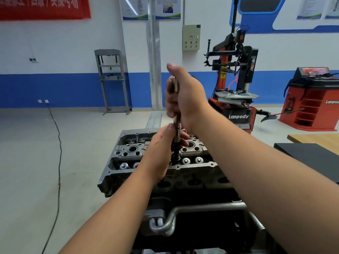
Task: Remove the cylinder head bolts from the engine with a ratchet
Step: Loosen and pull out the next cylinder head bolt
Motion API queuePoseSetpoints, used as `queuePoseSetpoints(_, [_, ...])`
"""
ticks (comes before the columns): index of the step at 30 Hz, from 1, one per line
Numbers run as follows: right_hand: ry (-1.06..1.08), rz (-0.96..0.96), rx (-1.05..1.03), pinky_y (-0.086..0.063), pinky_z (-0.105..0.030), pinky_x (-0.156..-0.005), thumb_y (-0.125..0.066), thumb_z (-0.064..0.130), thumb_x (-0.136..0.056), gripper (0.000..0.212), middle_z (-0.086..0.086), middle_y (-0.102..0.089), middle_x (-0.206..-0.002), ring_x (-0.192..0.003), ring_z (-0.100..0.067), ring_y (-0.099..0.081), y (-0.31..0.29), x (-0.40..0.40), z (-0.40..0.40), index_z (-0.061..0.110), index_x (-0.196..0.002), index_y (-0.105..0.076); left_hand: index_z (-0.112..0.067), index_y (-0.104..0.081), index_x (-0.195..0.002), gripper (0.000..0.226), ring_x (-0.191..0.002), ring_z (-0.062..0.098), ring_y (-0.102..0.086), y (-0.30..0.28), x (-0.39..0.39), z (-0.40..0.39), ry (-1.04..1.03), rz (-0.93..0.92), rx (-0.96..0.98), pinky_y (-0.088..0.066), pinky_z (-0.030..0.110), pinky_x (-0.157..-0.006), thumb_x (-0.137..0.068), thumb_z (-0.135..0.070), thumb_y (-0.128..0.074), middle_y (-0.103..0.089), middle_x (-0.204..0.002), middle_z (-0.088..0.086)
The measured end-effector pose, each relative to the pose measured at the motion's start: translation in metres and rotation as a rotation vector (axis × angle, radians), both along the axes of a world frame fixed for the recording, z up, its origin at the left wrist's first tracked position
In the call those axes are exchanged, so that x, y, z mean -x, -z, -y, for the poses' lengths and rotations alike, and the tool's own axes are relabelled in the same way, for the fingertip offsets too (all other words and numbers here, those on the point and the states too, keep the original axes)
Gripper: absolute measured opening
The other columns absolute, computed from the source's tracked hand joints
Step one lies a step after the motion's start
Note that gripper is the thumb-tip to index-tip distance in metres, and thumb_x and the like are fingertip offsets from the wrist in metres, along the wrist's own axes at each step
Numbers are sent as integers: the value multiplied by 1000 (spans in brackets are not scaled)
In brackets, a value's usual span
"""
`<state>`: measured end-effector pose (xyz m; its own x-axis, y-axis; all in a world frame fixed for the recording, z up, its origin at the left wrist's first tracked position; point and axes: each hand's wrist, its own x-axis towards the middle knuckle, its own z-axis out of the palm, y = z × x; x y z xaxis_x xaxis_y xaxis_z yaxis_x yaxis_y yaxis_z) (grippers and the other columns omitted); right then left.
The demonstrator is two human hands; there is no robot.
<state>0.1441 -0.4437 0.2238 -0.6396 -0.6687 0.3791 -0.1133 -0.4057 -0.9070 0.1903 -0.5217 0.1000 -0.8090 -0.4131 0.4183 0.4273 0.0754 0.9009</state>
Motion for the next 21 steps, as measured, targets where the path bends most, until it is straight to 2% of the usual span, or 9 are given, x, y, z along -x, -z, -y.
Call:
queuePoseSetpoints(2, [-43,0,-25,-23,-25,-46,-55,40,-94,40,5,-30,-49,-42,-14,-24,-2,5,-4,20,-62,-44,-26,-74,-89,41,-85,19,-66,0,-1,1,-8,13,3,-48,45,-90,-95,-58,-49,-73,-91,1])
queuePoseSetpoints(4, [61,-56,-40,-30,-29,-48,-54,39,-97,35,3,-37,-52,-45,-16,-30,1,2,-1,18,-70,-46,-34,-75,-82,36,-83,15,-66,-2,-1,0,-40,17,7,-48,42,-89,-90,-63,-54,-73,-86,-3])
queuePoseSetpoints(7, [355,-179,-27,-39,-36,-58,-52,47,-98,42,-2,-47,-67,-59,-17,-43,11,-8,7,7,-84,-54,-35,-75,-83,21,-73,6,-63,-1,1,-1,-100,-29,-14,-50,26,-74,-91,-52,-65,-71,-79,-8])
queuePoseSetpoints(9, [380,-197,39,-38,-35,-57,-50,47,-98,47,1,-46,-64,-57,-14,-42,16,-11,11,3,-83,-57,-30,-73,-87,14,-67,3,-62,0,2,-1,-110,-59,-20,-50,18,-65,-90,-43,-73,-70,-75,-11])
queuePoseSetpoints(10, [354,-184,63,-36,-34,-56,-50,47,-96,45,3,-45,-60,-55,-13,-40,17,-11,11,7,-76,-57,-30,-73,-87,13,-67,3,-62,-1,1,-1,-111,-64,-19,-50,17,-64,-88,-43,-76,-70,-75,-11])
queuePoseSetpoints(12, [249,-127,77,-32,-31,-53,-48,47,-86,40,6,-42,-50,-47,-12,-36,13,-8,11,16,-62,-54,-37,-75,-85,13,-73,7,-64,-1,0,-2,-109,-47,-10,-52,23,-72,-85,-50,-74,-72,-79,-9])
queuePoseSetpoints(16, [-93,-12,-13,-27,-23,-42,-52,54,-87,48,6,-34,-47,-41,-13,-27,6,3,5,22,-51,-50,-34,-77,-87,31,-86,18,-65,0,-3,-2,-33,-13,-6,-48,48,-96,-94,-54,-54,-74,-90,-2])
queuePoseSetpoints(18, [-117,-18,-34,-27,-23,-43,-55,51,-86,45,5,-32,-48,-42,-14,-25,5,7,1,22,-51,-50,-33,-77,-86,34,-87,18,-66,-2,-4,-3,-36,9,4,-48,48,-98,-93,-58,-55,-74,-91,-1])
queuePoseSetpoints(21, [-73,9,-14,-29,-24,-45,-54,41,-93,40,5,-36,-47,-42,-14,-29,5,3,0,20,-58,-52,-27,-77,-85,34,-82,14,-66,-4,-5,-4,-70,13,-24,-49,39,-90,-91,-56,-60,-73,-84,-1])
